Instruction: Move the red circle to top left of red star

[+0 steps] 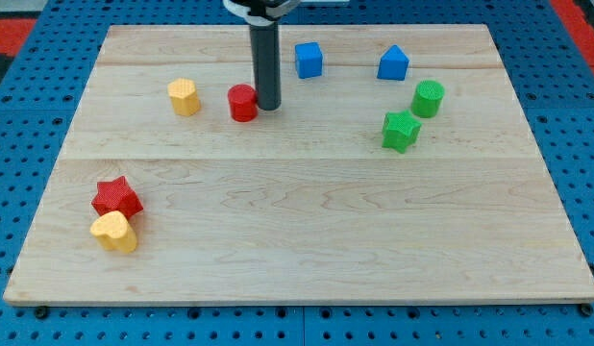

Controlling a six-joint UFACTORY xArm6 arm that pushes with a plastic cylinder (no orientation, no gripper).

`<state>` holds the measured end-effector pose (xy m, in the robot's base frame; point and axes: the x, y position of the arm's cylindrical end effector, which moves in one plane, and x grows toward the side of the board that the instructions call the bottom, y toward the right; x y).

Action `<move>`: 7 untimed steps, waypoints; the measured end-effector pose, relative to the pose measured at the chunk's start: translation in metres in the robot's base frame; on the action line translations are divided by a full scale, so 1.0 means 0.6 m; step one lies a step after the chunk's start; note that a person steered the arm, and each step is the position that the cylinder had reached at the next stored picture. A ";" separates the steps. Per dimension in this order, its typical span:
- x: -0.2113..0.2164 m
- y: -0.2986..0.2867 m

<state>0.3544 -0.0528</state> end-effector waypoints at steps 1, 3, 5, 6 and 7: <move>0.000 -0.066; -0.038 -0.108; -0.032 -0.189; 0.012 -0.189; 0.034 -0.208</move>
<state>0.3745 -0.1775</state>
